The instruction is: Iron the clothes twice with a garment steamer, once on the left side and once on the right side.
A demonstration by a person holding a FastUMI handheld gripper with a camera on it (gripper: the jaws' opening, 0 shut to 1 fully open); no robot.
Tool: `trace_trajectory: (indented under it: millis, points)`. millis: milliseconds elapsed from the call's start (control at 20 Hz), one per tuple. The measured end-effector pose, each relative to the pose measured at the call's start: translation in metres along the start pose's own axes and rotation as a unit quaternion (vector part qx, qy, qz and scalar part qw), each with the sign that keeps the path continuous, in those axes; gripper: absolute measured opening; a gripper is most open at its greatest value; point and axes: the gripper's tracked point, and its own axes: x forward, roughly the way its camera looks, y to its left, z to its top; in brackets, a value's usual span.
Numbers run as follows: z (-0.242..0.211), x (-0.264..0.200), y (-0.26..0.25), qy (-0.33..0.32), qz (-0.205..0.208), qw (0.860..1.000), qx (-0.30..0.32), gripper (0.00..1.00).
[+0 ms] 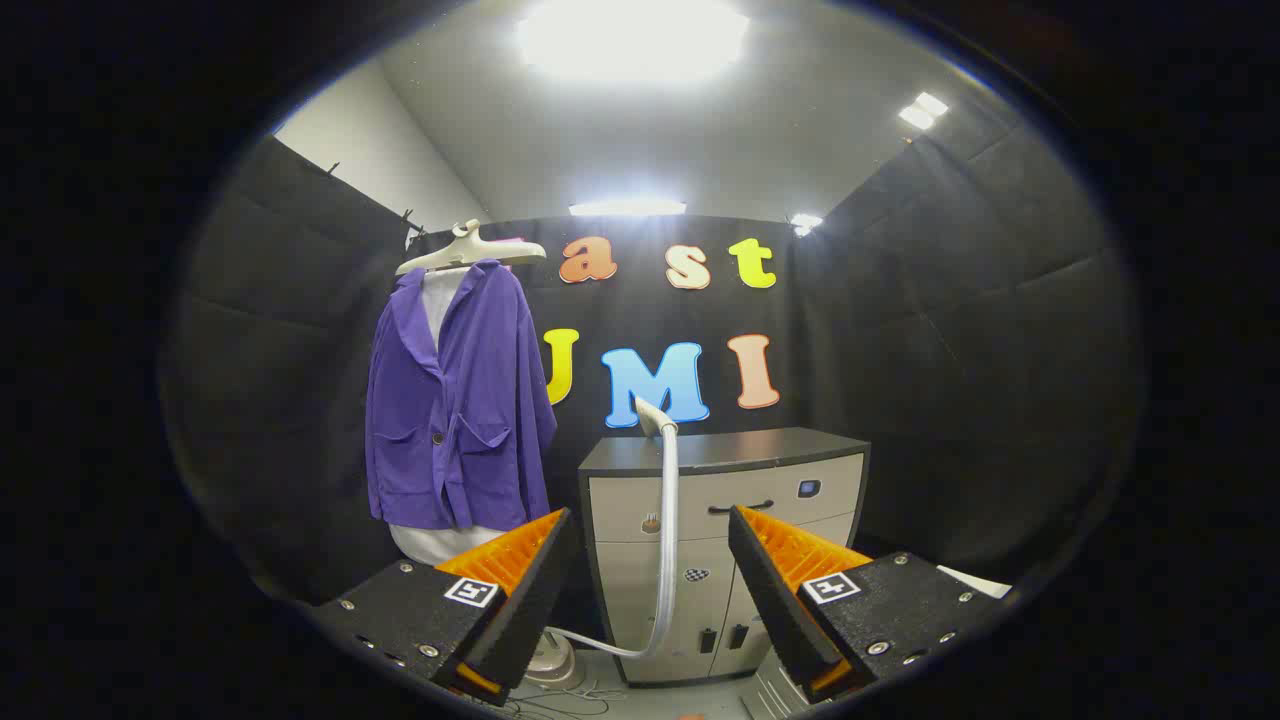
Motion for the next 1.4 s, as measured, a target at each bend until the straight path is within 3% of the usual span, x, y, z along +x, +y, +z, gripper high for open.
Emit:
trace_trajectory:
  millis: [1100, 1400]
  points:
    - [0.005, 0.005, 0.025, 0.009, 0.023, 1.0, -0.001, 0.94]
    - [0.03, 0.016, 0.026, 0.001, 0.024, 1.0, 0.009, 0.94]
